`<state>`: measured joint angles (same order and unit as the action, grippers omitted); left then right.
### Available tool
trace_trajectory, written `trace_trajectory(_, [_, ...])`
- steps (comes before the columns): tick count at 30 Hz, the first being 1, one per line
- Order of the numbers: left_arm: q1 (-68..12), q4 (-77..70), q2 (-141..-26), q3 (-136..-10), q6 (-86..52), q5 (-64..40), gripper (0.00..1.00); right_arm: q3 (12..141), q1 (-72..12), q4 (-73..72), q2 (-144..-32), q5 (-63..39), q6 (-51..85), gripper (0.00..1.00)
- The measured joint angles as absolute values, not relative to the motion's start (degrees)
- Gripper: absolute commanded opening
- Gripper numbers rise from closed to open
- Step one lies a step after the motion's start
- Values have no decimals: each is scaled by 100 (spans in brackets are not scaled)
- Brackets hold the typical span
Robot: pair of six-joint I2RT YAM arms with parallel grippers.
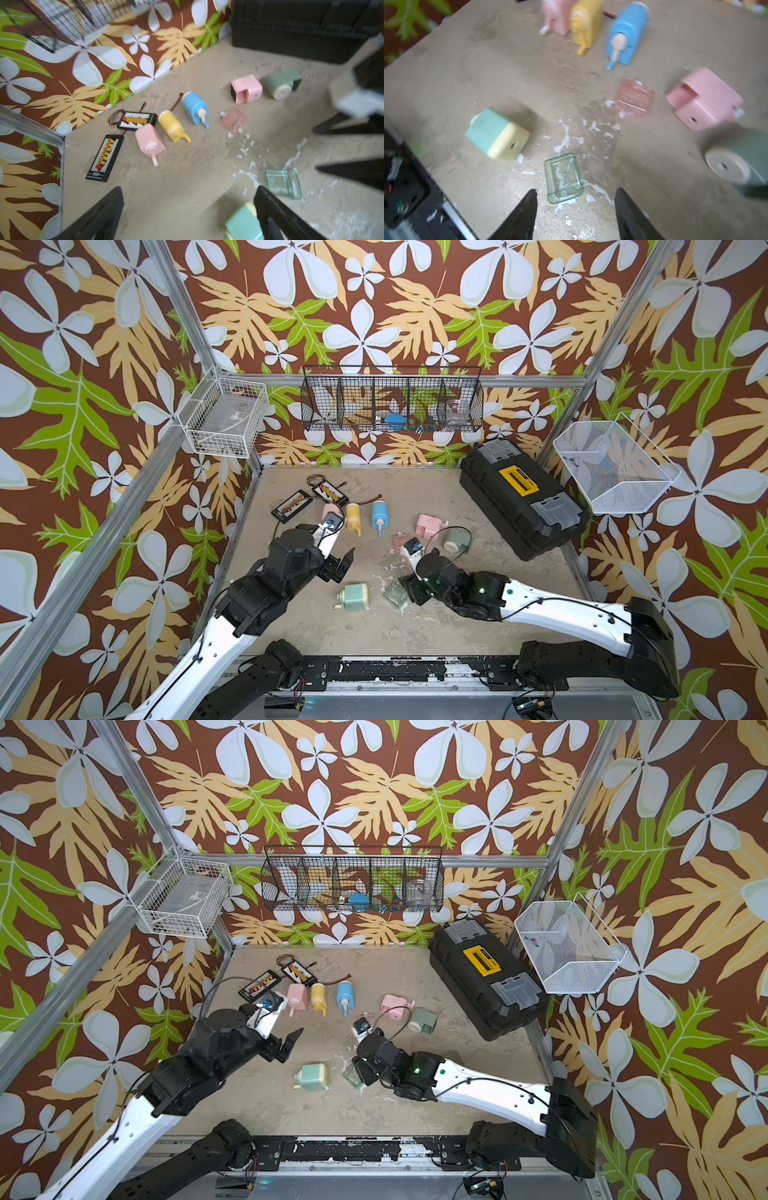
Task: Put the tray back into the pencil sharpener
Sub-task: Adjust the pencil sharpener at the center of the board, then pick up the pencil sharpener from the center of the board.
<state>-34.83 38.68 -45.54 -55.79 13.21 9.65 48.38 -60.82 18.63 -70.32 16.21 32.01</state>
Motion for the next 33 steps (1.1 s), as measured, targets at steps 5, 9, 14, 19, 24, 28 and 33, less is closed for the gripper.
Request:
trace_trajectory(5, [-3483,4569,-4965,-5614,1955,880,100,4154,-6029,2062,-6289,1922,4960,62])
trace_trajectory(9, [-3483,4967,-5017,-5612,2298,928,100,4029,-5887,2139,-6248,1859,5996,62])
trace_trajectory(14, [-3483,5433,-5168,-5529,2598,941,100,4265,-5721,2141,-6711,1232,6849,63])
trace_trajectory(19, [-3483,5631,-5299,-5417,2856,591,100,4602,-5564,2091,-7299,615,7030,64])
trace_trajectory(24, [-3483,5502,-5408,-5048,3096,228,100,4622,-5437,1999,-7859,-73,7046,64])
trace_trajectory(28, [-3483,5260,-5500,-4746,3317,51,100,4622,-5354,1774,-8165,-464,7000,62])
trace_trajectory(33, [-3483,4950,-5682,-4550,3470,-8,100,4609,-5225,1544,-8479,-891,6893,60])
